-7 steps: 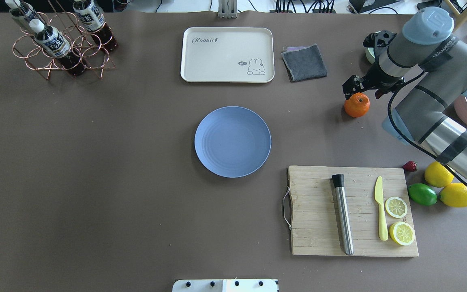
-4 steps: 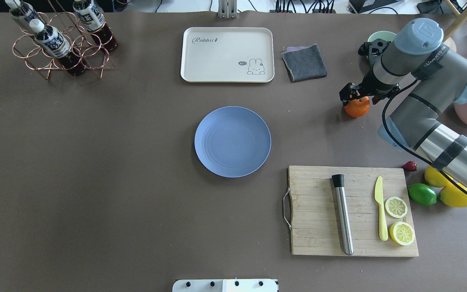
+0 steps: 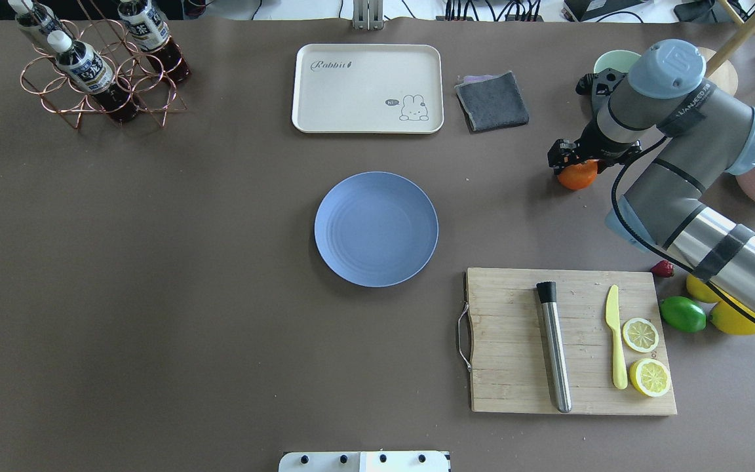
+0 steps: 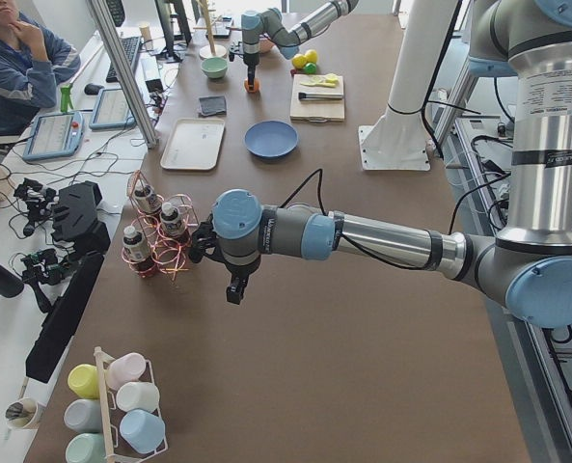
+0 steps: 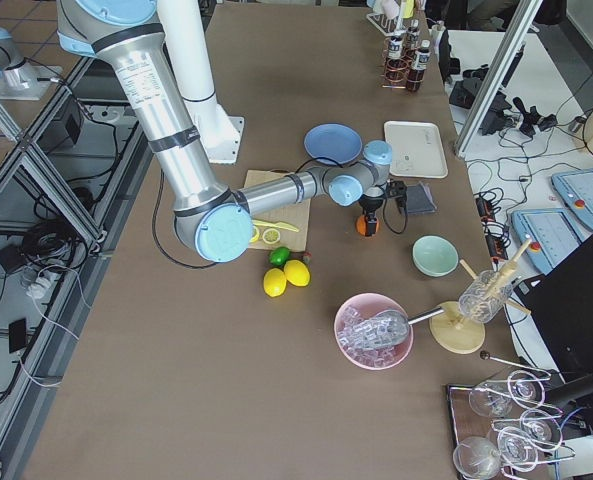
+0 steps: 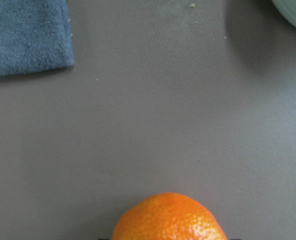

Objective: Pick orange to plate
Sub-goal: 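Lower the right gripper onto the orange tangerine and grasp it, then carry the orange with the right gripper and lower it onto the blue plate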

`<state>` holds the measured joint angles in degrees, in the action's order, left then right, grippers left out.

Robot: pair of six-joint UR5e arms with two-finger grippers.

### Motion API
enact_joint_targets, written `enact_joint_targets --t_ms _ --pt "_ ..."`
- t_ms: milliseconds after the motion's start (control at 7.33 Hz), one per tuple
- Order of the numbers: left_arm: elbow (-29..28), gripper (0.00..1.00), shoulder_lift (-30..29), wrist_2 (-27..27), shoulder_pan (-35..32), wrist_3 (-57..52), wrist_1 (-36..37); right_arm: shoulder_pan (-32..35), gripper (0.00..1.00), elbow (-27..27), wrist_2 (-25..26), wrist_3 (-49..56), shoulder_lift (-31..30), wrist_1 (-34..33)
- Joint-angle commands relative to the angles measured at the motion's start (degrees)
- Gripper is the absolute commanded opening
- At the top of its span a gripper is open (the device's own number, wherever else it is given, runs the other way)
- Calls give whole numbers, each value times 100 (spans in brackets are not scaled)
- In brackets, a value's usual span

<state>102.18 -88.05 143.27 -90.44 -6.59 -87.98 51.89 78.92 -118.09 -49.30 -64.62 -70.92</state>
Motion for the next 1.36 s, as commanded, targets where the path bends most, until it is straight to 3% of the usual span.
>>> enact_joint_targets --t_ms 0,273,545,818,1091,1227 --pt "-23 98 -2 -1 9 0 0 -56 0 315 49 -535 220 -105" --pt "-23 98 -2 -1 9 0 0 -493 0 632 137 -1725 649 -525" --pt "-23 98 7 -36 0 0 9 -1466 0 564 924 -3359 1920 -1656" --pt "-31 98 33 -45 0 9 9 -2093 0 476 1426 -4041 2286 -1785" --pt "-5 98 103 -45 0 0 9 -2323 0 -242 1666 -4228 2759 -1715" --pt "-5 98 129 -36 9 0 9 -2341 0 -245 1675 -4219 2762 -1714"
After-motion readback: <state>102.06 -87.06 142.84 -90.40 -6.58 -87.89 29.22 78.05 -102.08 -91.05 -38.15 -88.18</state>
